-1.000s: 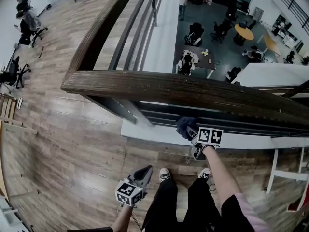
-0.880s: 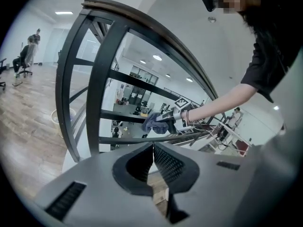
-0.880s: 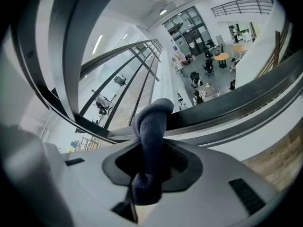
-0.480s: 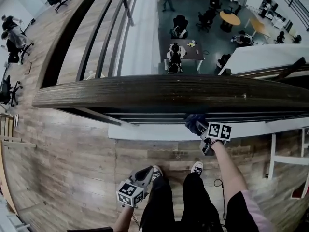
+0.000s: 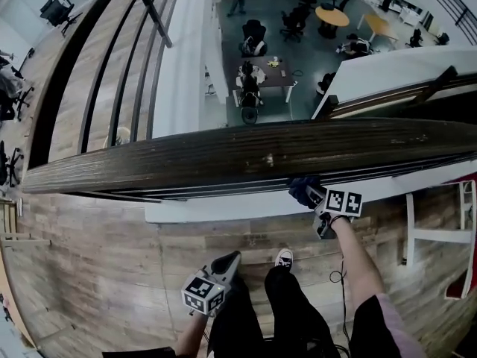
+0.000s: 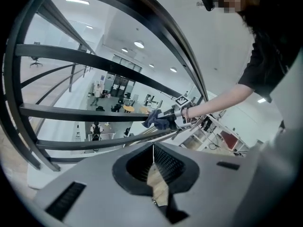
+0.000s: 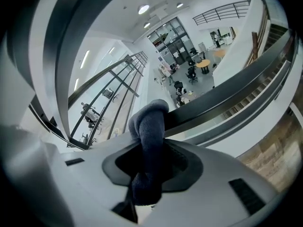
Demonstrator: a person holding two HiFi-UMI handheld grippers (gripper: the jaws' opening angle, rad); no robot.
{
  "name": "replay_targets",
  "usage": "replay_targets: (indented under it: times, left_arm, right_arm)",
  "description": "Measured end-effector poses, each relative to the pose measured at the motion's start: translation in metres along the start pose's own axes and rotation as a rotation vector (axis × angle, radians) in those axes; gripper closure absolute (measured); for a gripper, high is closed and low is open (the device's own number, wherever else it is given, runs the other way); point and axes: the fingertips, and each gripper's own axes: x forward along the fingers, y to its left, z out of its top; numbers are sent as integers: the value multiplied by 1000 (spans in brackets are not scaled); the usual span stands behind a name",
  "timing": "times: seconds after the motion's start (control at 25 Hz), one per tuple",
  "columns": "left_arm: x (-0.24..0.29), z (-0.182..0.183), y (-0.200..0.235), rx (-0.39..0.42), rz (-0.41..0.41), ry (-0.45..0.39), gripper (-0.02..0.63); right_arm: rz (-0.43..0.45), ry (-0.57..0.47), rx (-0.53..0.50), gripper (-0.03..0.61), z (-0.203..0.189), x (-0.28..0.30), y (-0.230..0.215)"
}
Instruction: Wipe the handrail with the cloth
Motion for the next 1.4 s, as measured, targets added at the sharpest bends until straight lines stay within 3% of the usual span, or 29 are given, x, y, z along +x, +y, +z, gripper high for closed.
replay_targets:
  times: [0.4, 0.8, 1.04, 1.24, 1.4]
  left_arm:
    - [116, 12, -85, 35, -51, 39, 609]
    - [147, 17, -120, 42, -55, 76, 609]
    - [140, 19, -123, 45, -41, 82, 609]
    - [117, 37, -125, 55, -25, 43, 609]
    - [86, 42, -129, 40, -38, 7, 609]
  right_arm:
    - [-75, -73, 49, 474, 62, -94, -168]
    - [-199, -146, 108, 474, 102, -159, -267]
    - [-185, -176, 137, 474, 101, -164, -262]
    - [-116, -202, 148, 474, 78, -178, -214]
    - [-54, -204, 158, 474, 32, -193, -156]
